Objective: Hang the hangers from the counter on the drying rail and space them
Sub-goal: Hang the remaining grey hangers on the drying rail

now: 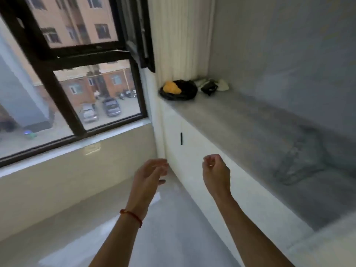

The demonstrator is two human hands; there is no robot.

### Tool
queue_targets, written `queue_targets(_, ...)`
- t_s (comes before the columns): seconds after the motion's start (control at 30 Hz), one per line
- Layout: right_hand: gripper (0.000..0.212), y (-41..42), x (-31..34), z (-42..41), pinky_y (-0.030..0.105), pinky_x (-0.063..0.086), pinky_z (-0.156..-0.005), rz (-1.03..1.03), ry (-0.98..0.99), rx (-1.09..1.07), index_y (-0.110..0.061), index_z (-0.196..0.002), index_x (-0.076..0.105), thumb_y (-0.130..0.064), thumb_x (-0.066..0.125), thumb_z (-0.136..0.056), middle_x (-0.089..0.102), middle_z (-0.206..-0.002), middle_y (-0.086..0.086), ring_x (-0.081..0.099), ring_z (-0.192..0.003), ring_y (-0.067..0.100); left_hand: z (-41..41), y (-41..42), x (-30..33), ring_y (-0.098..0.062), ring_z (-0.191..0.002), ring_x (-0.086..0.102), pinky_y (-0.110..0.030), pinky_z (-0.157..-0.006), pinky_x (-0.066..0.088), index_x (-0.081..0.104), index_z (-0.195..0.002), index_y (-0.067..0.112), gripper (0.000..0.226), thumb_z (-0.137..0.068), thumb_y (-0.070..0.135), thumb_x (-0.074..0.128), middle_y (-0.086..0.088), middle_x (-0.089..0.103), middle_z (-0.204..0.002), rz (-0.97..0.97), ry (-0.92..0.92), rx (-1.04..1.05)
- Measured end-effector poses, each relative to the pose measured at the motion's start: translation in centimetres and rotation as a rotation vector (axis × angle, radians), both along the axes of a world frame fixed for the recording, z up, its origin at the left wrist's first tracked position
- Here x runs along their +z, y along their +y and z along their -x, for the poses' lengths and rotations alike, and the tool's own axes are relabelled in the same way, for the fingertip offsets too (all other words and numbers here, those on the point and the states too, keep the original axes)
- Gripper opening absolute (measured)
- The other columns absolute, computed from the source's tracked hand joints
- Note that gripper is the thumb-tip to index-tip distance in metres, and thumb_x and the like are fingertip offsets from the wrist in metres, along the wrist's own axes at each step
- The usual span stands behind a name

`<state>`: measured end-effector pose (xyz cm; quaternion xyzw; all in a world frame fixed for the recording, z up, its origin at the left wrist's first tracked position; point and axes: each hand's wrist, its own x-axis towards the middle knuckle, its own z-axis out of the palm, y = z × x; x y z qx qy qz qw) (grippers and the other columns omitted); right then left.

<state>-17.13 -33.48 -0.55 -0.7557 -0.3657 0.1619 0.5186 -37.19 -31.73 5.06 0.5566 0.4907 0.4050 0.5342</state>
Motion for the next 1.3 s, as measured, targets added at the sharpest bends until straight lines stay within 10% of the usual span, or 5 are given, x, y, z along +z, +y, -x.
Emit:
queue_targets(0.33, 0.046, -5.3, -4.3, -21.9, 0.049, 0.045, -0.093, 0.426, -0.059, -0.826, -0.002, -0.126, 0.051, -0.024, 0.061, -0.088, 0.052, -0.128, 0.024, 0.05, -0.118, 0.041, -17.5, -1.5, -0.6, -0.023, -0.101, 0.071, -0.042, -0.087, 0.061, 0.074, -0.106, 0.025, 0.016, -0.097, 0.016, 0.063, -0.006, 0.075, -0.106, 0.058, 0.018, -0.387)
queue_targets(0.9, 0.047, -6.4, -6.4, -25.4, 0.045, 0.055, -0.081, 0.702, -0.092, -0.712, 0.006, -0.116, 0.062, -0.033, 0.067, -0.09, 0.066, -0.115, 0.025, 0.066, -0.105, 0.04, -14.2, -2.2, -0.7, -0.022, -0.099, 0.072, -0.043, -0.088, 0.061, 0.072, -0.109, 0.02, 0.019, -0.102, 0.022, 0.055, -0.001, 0.078, -0.101, 0.113, -0.01, -0.218)
queue_targets(1.3, 0.025, -6.8, -2.2, -19.4, 0.033, 0.041, -0.068, 0.028, 0.113, -0.561, 0.009, -0.114, 0.045, -0.012, 0.043, -0.1, 0.064, -0.11, 0.032, 0.065, -0.095, 0.042, -11.3, -4.0, -0.3, -0.023, -0.098, 0.073, -0.045, -0.088, 0.062, 0.072, -0.109, 0.018, 0.019, -0.102, 0.021, 0.055, -0.001, 0.079, -0.099, 0.11, 0.007, -0.173)
